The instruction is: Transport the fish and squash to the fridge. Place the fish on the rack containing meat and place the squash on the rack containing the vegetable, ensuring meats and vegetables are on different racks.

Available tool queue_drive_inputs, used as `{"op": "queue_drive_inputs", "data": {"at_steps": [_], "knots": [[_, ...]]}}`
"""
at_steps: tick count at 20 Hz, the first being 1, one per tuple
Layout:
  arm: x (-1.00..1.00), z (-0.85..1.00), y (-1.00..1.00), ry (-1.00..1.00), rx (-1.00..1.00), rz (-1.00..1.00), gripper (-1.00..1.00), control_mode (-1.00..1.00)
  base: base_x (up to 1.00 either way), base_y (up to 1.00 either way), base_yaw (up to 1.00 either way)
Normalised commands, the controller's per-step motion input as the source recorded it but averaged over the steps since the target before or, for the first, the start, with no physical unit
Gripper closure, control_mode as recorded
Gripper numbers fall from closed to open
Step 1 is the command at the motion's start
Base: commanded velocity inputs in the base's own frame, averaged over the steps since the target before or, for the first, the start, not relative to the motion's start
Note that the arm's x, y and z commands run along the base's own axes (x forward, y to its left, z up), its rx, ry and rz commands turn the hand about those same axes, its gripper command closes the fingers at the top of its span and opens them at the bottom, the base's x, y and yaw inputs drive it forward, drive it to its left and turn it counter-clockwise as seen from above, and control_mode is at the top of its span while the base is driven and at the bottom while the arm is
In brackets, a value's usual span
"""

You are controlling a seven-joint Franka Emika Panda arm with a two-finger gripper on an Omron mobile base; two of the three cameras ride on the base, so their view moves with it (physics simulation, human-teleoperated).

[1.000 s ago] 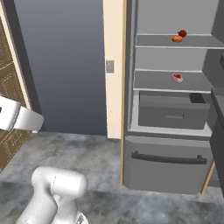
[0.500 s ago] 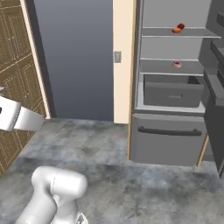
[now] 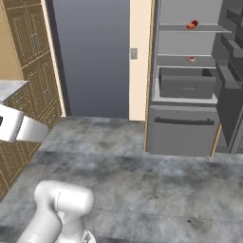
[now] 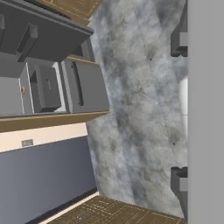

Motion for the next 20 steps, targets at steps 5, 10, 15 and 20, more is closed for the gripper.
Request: {"op": "queue_drive_inputs", "data": {"at_steps": [5, 10, 15, 20], "knots": [[0.00, 0.00, 0.00, 0.00, 0.00, 0.00, -1.00, 1.00, -1.00, 0.50, -0.09], [0.00, 0.00, 0.00, 0.00, 0.00, 0.00, -1.00, 1.00, -1.00, -0.01, -0.06], [0.00, 0.00, 0.00, 0.00, 0.00, 0.00, -1.00, 1.00, -1.00, -0.41, -0.01], [0.00, 0.00, 0.00, 0.00, 0.00, 0.00, -1.00, 1.00, -1.00, -0.07, 0.00]]}}
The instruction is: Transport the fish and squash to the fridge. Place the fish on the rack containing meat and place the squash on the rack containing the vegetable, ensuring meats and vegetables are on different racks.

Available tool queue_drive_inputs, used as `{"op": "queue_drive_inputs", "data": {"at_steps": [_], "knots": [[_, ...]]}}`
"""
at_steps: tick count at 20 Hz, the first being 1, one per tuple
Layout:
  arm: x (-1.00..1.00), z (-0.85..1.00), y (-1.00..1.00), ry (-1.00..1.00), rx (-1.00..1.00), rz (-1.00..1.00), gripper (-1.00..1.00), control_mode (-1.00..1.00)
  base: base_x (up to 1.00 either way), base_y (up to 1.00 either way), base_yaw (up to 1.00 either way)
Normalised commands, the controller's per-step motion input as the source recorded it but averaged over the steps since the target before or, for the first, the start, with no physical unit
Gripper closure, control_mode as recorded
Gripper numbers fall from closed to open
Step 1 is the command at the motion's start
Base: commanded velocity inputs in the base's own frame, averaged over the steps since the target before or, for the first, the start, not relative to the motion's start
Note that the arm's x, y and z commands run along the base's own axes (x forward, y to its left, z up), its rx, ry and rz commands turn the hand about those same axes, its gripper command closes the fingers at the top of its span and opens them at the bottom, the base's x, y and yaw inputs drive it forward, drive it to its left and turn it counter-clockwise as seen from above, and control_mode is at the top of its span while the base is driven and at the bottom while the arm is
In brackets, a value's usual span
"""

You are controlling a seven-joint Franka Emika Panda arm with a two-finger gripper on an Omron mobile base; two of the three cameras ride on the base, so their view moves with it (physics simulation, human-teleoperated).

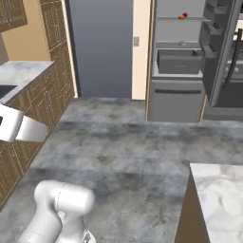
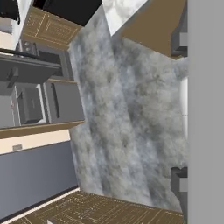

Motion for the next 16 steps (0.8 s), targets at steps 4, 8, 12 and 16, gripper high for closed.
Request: {"op": "queue_drive_inputs", "data": {"at_steps": [4, 8, 12, 16], "knots": [[0.00, 0.00, 0.00, 0.00, 0.00, 0.00, -1.00, 1.00, -1.00, -0.07, 0.00], [0.00, 0.00, 0.00, 0.00, 0.00, 0.00, -1.00, 1.00, -1.00, -0.14, 0.00], [0.00, 0.00, 0.00, 0.00, 0.00, 0.00, -1.00, 1.00, -1.00, -0.04, 0.00], [0.00, 0.00, 0.00, 0.00, 0.00, 0.00, -1.00, 1.00, -1.00, 0.00, 0.00]]}}
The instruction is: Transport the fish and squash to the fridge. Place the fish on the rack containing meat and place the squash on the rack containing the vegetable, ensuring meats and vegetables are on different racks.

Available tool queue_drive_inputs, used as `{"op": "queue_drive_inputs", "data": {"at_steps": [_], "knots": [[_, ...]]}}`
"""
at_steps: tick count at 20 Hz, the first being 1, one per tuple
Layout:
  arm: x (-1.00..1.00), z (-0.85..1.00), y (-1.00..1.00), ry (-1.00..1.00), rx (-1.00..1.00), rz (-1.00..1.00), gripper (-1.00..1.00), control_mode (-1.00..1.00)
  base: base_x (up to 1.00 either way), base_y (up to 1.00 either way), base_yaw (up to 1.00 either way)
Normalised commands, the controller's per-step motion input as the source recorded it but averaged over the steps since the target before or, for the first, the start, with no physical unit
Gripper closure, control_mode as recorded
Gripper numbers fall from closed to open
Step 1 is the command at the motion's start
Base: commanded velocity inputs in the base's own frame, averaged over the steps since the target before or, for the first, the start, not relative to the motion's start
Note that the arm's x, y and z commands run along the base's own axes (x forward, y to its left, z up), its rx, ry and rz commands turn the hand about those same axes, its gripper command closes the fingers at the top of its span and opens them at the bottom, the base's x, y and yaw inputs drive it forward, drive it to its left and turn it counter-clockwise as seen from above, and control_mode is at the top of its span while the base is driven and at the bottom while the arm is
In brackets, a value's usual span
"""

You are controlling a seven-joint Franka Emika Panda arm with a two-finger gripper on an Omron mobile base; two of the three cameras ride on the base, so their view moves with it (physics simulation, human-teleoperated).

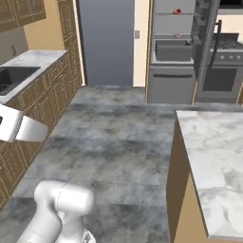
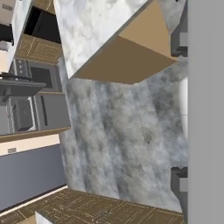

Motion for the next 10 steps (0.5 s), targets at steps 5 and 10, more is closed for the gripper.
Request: {"op": "queue_drive_inputs", "data": {"at_steps": [5, 10], "knots": [[0.00, 0.00, 0.00, 0.00, 0.00, 0.00, -1.00, 1.00, -1.00, -0.05, -0.04], [0.00, 0.00, 0.00, 0.00, 0.00, 0.00, -1.00, 1.00, -0.97, -0.59, -0.12]]}}
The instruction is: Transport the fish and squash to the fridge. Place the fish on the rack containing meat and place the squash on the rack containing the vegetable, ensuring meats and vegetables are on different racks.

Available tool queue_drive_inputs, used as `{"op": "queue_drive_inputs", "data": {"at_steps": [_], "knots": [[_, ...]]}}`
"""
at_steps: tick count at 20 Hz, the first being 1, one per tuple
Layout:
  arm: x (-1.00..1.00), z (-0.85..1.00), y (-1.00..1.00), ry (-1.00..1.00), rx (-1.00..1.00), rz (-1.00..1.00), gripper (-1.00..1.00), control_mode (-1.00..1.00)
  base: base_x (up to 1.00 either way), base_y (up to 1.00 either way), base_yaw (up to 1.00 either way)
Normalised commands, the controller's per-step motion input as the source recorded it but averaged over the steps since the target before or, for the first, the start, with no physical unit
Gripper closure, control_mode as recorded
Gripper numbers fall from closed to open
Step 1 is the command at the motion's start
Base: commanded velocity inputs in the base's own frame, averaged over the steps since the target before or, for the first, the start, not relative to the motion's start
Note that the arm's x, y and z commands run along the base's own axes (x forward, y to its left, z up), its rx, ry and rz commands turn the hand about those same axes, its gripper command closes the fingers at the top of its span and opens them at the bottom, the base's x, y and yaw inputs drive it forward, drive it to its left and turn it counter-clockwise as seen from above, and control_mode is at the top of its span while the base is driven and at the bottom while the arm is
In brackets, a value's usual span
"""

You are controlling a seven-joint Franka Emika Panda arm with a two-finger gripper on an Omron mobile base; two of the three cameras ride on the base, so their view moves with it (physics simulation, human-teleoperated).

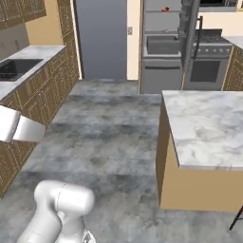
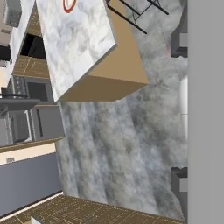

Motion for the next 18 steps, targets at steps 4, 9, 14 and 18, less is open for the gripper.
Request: {"op": "queue_drive_inputs", "data": {"at_steps": [4, 9, 14, 18], "knots": [[0.00, 0.00, 0.00, 0.00, 0.00, 0.00, -1.00, 1.00, -0.48, -1.00, -0.09], [0.00, 0.00, 0.00, 0.00, 0.00, 0.00, -1.00, 1.00, 0.00, -1.00, 0.00], [0.00, 0.00, 0.00, 0.00, 0.00, 0.00, -1.00, 1.00, 0.03, -1.00, 0.00], [0.00, 0.00, 0.00, 0.00, 0.00, 0.00, -1.00, 1.00, 0.02, -1.00, 0.00]]}}
